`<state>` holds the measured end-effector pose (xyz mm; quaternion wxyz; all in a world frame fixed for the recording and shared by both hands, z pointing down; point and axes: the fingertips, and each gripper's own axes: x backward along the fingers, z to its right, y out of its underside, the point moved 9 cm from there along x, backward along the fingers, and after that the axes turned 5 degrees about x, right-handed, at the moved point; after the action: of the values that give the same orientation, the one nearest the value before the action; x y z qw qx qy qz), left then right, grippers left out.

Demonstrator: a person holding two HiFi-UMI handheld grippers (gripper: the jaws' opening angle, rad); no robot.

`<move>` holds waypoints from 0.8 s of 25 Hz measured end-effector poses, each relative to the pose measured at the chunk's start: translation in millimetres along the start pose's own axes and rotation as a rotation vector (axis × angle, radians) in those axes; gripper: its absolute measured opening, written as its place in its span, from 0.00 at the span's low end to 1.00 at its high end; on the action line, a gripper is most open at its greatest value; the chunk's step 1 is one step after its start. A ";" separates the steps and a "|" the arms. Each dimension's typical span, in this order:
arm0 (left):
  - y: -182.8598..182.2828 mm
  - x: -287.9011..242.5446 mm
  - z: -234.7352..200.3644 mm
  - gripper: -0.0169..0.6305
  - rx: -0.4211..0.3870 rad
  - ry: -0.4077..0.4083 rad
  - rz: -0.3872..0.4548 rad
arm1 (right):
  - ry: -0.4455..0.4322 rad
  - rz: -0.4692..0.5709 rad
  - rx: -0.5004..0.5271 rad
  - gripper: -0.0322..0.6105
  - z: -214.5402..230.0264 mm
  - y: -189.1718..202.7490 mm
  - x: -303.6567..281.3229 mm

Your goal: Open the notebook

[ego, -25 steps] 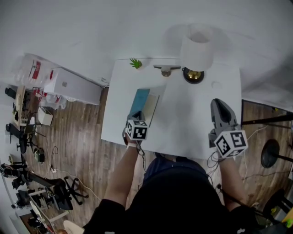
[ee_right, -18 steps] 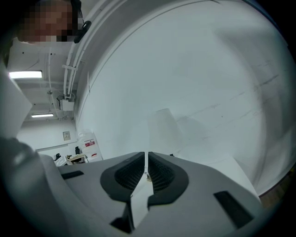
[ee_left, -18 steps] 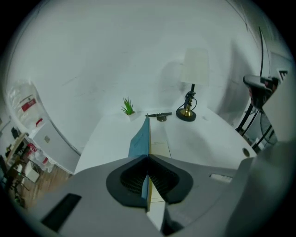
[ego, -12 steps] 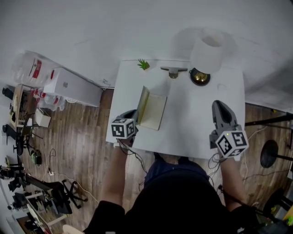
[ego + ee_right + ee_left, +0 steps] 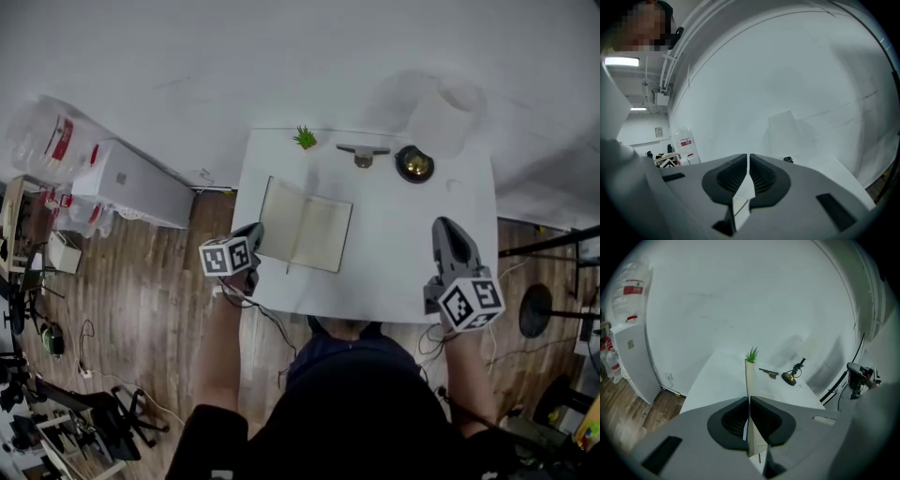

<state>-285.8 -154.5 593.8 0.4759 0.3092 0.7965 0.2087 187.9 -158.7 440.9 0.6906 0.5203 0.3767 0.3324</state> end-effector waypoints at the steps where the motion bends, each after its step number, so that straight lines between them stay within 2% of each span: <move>1: 0.5 0.1 -9.7 0.05 0.017 0.006 0.002 | 0.011 -0.001 0.007 0.08 -5.1 -0.6 -0.4; 6: 10.6 -5.2 -55.1 0.06 0.061 -0.008 -0.008 | 0.057 -0.005 0.029 0.08 -29.7 -2.5 -4.4; 11: 22.9 -16.8 -83.7 0.08 0.049 -0.041 -0.045 | 0.086 0.006 0.040 0.08 -50.6 -3.6 -12.3; 20: 33.3 -36.0 -103.4 0.11 -0.161 -0.123 -0.167 | 0.105 -0.002 0.047 0.08 -87.2 6.2 -29.4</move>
<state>-355.0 -159.3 684.9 0.5627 0.2149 0.7695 0.2123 97.4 -141.4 436.8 0.6577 0.5178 0.4206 0.3499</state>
